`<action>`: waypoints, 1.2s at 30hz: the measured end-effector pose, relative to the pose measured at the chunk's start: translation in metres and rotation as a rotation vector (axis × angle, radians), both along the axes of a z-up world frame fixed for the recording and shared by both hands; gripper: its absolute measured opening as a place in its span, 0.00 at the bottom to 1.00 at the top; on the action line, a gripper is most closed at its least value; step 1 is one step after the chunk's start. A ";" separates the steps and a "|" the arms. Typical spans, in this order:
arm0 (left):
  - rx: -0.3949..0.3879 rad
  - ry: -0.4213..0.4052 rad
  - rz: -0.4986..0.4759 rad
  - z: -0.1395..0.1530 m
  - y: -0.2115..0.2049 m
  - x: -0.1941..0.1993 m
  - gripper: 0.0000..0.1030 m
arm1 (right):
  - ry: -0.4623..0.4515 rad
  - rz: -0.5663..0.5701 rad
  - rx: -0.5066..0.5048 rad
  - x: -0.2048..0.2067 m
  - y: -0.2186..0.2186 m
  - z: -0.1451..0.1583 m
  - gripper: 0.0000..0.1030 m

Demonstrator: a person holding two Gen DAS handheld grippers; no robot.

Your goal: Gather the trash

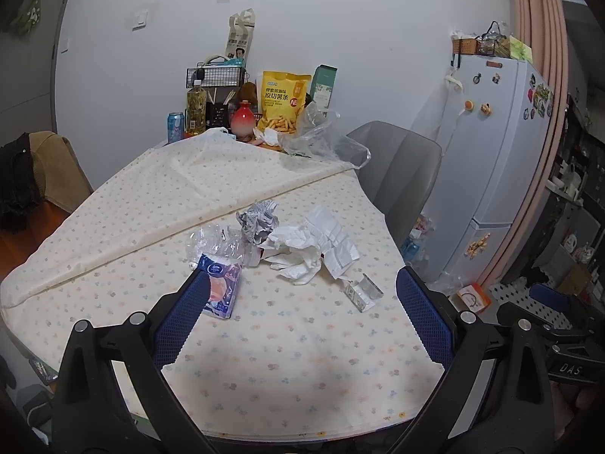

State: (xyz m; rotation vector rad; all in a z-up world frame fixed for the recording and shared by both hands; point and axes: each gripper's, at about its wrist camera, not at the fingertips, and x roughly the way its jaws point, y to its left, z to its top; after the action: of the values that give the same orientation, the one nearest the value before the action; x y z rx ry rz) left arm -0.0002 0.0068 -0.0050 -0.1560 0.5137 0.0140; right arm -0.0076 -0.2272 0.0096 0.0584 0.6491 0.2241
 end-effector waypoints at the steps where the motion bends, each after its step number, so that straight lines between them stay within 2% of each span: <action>1: 0.000 -0.001 0.001 0.000 0.000 -0.001 0.95 | 0.000 0.001 -0.001 0.000 0.000 0.000 0.92; 14: -0.039 0.030 0.060 -0.013 0.041 0.004 0.95 | 0.011 0.094 -0.021 0.017 0.026 -0.006 0.92; 16: -0.052 0.048 0.074 -0.020 0.051 0.008 0.94 | 0.026 0.134 -0.020 0.026 0.035 -0.009 0.85; 18: -0.058 0.069 0.093 -0.028 0.061 0.013 0.94 | 0.038 0.168 -0.019 0.035 0.043 -0.011 0.83; 29: -0.059 0.203 0.140 -0.073 0.091 0.053 0.94 | 0.133 0.242 -0.007 0.082 0.081 -0.048 0.80; 36: -0.031 0.290 0.118 -0.092 0.089 0.090 0.94 | 0.191 0.260 -0.021 0.111 0.089 -0.072 0.79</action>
State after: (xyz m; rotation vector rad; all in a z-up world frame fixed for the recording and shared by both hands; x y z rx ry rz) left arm 0.0893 0.0960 -0.0974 -0.2157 0.7935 0.1458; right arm 0.1039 -0.1381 -0.0621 -0.0260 0.8501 0.4664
